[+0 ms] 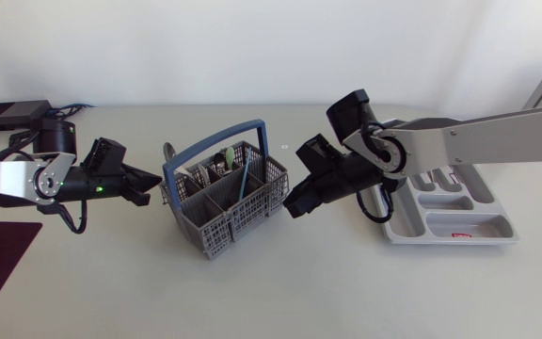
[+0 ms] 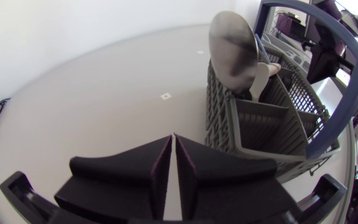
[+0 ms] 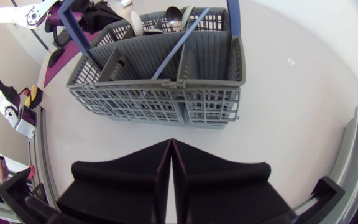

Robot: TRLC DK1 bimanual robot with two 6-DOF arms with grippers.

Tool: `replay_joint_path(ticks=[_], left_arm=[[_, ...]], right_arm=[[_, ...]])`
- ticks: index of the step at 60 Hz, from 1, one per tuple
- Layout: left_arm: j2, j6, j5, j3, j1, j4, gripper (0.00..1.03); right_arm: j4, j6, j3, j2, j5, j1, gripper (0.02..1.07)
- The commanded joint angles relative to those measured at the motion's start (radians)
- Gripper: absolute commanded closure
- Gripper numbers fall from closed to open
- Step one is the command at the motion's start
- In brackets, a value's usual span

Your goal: Sort the cutlery from the basket into the organizer compartments.

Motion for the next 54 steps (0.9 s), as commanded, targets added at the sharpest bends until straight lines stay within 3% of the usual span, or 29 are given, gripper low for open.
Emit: replay_joint_path(ticks=[1,18,35,49,54], left_arm=[[0.036,0.01,0.037,0.041,-0.021,0.013,0.97],[0.008,0.058,0.118,-0.009,-0.081,-0.044,1.0],[-0.107,0.105,0.123,-0.12,-0.156,-0.11,1.0],[-0.199,0.104,0.109,-0.22,-0.372,-0.154,1.0],[-0.202,0.098,0.042,-0.224,-0.481,-0.167,1.0]], right_arm=[[0.016,-0.005,0.027,0.039,0.014,0.012,1.01],[0.061,0.006,0.075,0.074,0.035,0.015,1.01],[0.058,0.008,0.17,0.138,0.04,-0.005,1.01],[0.059,0.004,0.228,0.189,0.06,-0.028,1.01],[0.053,0.004,0.262,0.206,0.081,-0.03,1.01]])
